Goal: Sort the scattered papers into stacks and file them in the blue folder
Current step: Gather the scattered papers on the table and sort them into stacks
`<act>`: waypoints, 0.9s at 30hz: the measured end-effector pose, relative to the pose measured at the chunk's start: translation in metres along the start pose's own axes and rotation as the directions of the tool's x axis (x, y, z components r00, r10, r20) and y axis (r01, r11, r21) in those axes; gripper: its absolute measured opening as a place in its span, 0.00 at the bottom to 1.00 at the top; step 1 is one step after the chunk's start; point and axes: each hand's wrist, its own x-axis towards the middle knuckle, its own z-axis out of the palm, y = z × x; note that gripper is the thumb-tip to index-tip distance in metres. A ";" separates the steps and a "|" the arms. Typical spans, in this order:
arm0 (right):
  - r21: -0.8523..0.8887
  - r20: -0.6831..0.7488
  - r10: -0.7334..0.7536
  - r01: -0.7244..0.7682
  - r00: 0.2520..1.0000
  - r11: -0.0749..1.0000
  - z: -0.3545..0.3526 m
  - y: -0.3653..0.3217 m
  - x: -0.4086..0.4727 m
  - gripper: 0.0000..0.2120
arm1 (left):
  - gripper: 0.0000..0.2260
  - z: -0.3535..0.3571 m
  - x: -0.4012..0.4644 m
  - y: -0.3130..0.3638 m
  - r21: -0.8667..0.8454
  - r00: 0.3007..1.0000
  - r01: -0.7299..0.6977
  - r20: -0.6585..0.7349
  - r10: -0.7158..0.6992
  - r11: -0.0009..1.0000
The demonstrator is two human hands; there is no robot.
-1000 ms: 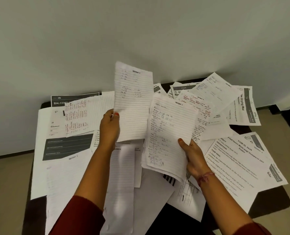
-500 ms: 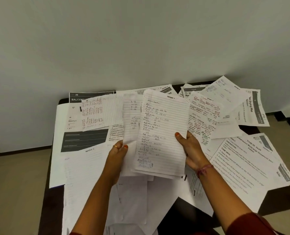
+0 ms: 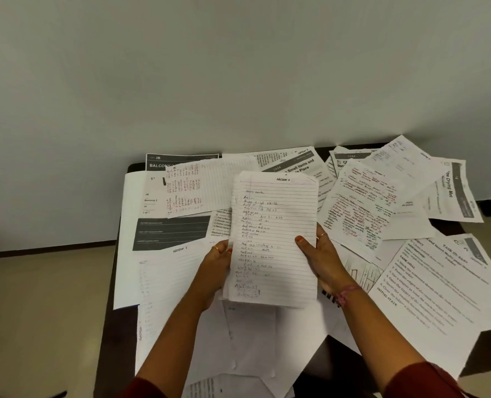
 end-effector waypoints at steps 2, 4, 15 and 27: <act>-0.017 -0.012 -0.019 0.019 1.000 1.000 0.004 0.001 0.003 0.25 | 0.10 -0.005 0.007 0.003 0.020 0.999 0.024 0.022 -0.025 0.999; -0.008 -0.047 -0.042 0.041 0.998 0.999 0.005 0.002 0.006 0.25 | 0.10 -0.013 0.016 0.006 0.039 0.999 0.031 0.030 -0.032 0.999; 0.112 -0.286 -0.035 0.069 0.957 0.991 -0.030 0.005 0.011 0.46 | 0.29 -0.075 0.116 0.017 -0.053 0.734 0.128 -0.666 -0.131 0.990; 0.157 -0.298 0.049 -0.002 0.953 0.988 -0.029 0.022 0.014 0.21 | 0.44 -0.104 0.155 0.036 0.383 0.738 0.484 -0.662 -0.131 0.787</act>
